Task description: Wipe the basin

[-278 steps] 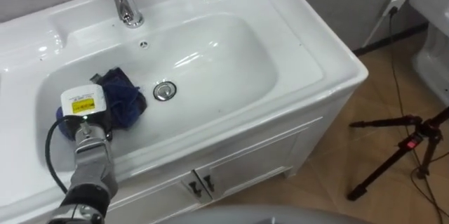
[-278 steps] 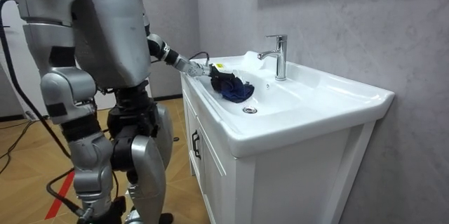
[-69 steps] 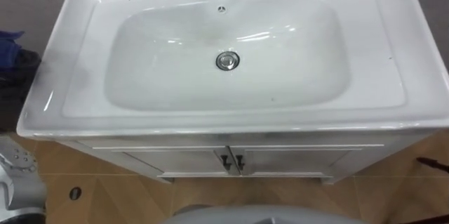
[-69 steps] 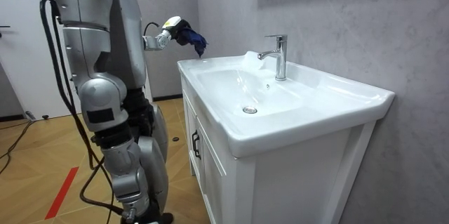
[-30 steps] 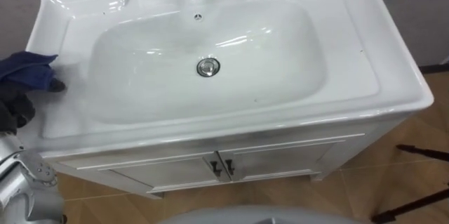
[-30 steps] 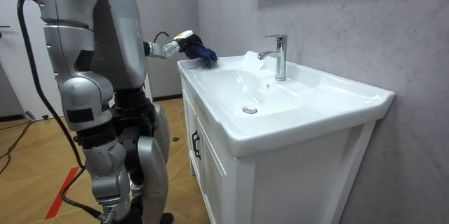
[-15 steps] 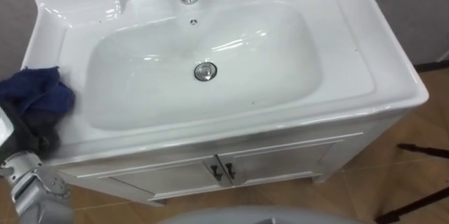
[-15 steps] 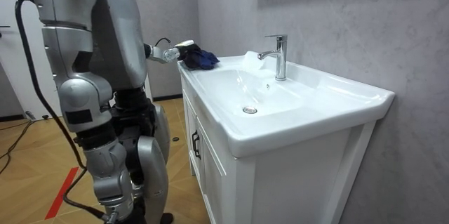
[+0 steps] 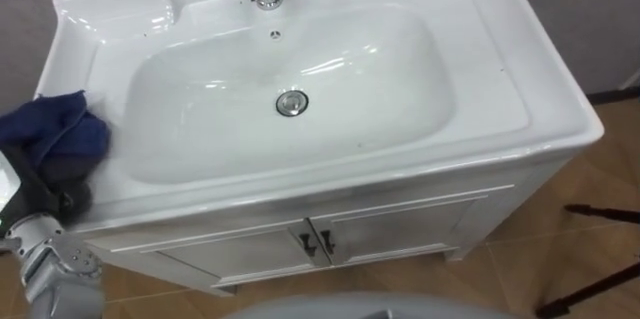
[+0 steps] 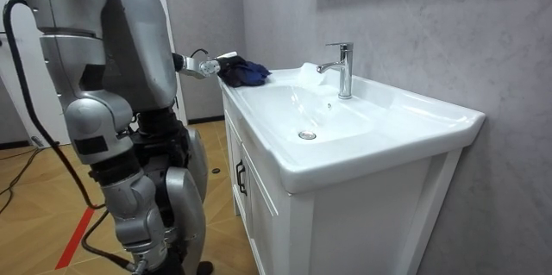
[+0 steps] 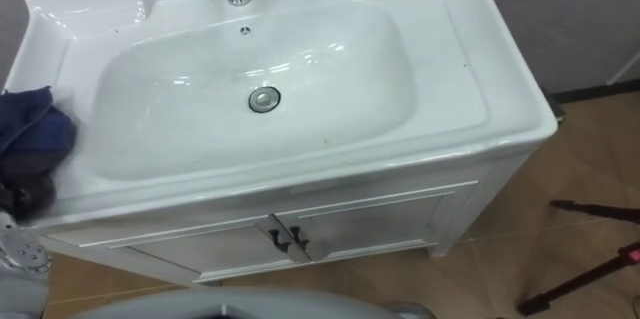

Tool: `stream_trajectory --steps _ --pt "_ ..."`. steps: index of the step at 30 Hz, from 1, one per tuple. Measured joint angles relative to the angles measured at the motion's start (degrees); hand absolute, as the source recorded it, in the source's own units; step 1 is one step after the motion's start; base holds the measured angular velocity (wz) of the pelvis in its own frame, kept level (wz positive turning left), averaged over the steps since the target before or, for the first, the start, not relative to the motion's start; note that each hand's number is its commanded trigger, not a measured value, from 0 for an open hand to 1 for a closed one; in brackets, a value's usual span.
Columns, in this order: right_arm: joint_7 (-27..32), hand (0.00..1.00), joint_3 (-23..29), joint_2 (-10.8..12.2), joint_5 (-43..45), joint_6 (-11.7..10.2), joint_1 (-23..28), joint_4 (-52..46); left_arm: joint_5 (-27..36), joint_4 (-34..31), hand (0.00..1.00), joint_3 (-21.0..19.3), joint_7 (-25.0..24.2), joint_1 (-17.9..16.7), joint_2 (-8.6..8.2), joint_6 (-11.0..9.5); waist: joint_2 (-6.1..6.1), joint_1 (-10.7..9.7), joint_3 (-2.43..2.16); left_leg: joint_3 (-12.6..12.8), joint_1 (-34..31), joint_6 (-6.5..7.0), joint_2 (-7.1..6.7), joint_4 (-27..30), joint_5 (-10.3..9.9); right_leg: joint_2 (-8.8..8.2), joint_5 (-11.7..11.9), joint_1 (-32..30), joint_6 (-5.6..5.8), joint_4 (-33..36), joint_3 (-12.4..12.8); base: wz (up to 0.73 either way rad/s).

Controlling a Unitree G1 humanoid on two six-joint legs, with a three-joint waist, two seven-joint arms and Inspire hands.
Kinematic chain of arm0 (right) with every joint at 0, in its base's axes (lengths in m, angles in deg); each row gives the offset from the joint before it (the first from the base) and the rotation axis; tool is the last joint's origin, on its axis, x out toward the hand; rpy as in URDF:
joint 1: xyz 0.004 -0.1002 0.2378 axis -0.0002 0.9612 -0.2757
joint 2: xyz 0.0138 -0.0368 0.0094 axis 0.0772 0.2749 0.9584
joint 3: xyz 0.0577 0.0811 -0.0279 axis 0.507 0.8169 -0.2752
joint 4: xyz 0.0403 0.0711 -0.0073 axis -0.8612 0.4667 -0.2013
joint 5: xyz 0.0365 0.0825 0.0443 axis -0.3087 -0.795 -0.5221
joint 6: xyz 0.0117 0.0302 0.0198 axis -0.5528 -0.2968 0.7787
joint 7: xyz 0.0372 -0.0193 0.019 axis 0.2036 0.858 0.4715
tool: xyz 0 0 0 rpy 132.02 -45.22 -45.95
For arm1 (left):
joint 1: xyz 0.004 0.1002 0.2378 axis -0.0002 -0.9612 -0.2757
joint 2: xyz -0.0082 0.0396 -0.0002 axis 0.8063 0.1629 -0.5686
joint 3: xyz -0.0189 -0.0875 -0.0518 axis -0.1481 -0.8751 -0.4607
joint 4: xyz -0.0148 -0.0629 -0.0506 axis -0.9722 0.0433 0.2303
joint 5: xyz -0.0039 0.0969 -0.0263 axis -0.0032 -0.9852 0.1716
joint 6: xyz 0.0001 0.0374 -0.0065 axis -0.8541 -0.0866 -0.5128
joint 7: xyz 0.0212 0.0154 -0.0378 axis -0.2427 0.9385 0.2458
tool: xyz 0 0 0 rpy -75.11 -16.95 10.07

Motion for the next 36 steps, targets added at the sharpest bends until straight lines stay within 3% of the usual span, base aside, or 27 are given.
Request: stream_trajectory --steps 3,6,9,14,19,25,30,36 --pt "-0.3 0.00 0.4 0.2 0.0 0.0 0.0 0.0 0.1 0.0 0.00 -0.5 0.0 0.2 0.00 -0.4 -0.40 0.8 -0.39 0.0 0.2 0.00 0.01 0.0 0.0 0.06 0.0 0.1 0.00 -0.1 0.4 -0.06" --pt "-0.3 0.00 0.4 0.2 0.0 0.2 0.1 0.1 0.4 -0.1 0.00 -0.7 0.0 0.8 0.00 -0.6 -0.47 1.1 -0.38 0.0 0.2 0.00 0.02 0.0 0.0 0.06 0.0 0.1 -0.01 -0.1 0.4 0.00" --pt "-0.3 0.00 0.4 0.2 0.3 0.4 0.1 0.1 1.3 -0.1 0.00 -0.9 0.0 1.4 0.00 -0.2 -0.19 1.1 -0.19 0.0 0.2 0.00 0.01 0.0 0.0 0.04 0.0 0.0 -0.01 -0.1 0.4 0.00" --pt "-0.3 0.00 0.4 0.3 0.3 0.4 0.0 0.1 1.3 -1.3 0.00 -2.2 0.0 3.2 0.00 0.2 0.16 1.1 0.55 0.0 -0.3 0.00 0.04 0.0 0.0 0.07 0.0 -0.6 -0.02 -0.1 0.3 0.00" --pt "-0.1 0.00 0.5 0.4 0.4 0.4 0.1 0.1 1.2 -6.9 0.00 -5.2 0.1 4.6 0.90 0.5 -0.23 1.0 0.72 -0.1 -1.0 0.00 -0.02 -0.1 0.0 0.03 0.2 -0.8 -0.01 -0.1 0.5 0.00" --pt "0.1 0.00 0.5 0.4 0.1 0.3 -0.1 -1.5 1.0 -13.3 0.00 -5.2 -0.7 4.9 1.02 2.1 -0.35 0.9 0.75 0.0 -1.2 0.00 -0.19 -0.1 0.0 -0.17 0.2 -0.9 0.04 -0.2 0.4 0.00" --pt "-0.1 0.00 0.4 0.4 -2.2 0.2 -0.8 -1.4 1.1 -16.2 0.00 -5.2 -1.7 7.0 1.02 2.9 0.13 1.0 0.73 0.0 -1.1 0.00 -0.18 0.0 0.0 -0.16 0.2 -0.9 0.03 -0.3 0.4 0.00" --pt "0.2 0.00 0.4 0.4 -2.7 -0.1 -1.0 -1.3 1.1 -17.6 0.00 -5.2 -3.0 7.0 1.01 3.3 0.72 0.9 0.88 0.0 -1.1 0.00 -0.18 0.0 0.0 -0.14 0.2 -0.9 0.04 -0.4 0.5 0.00"
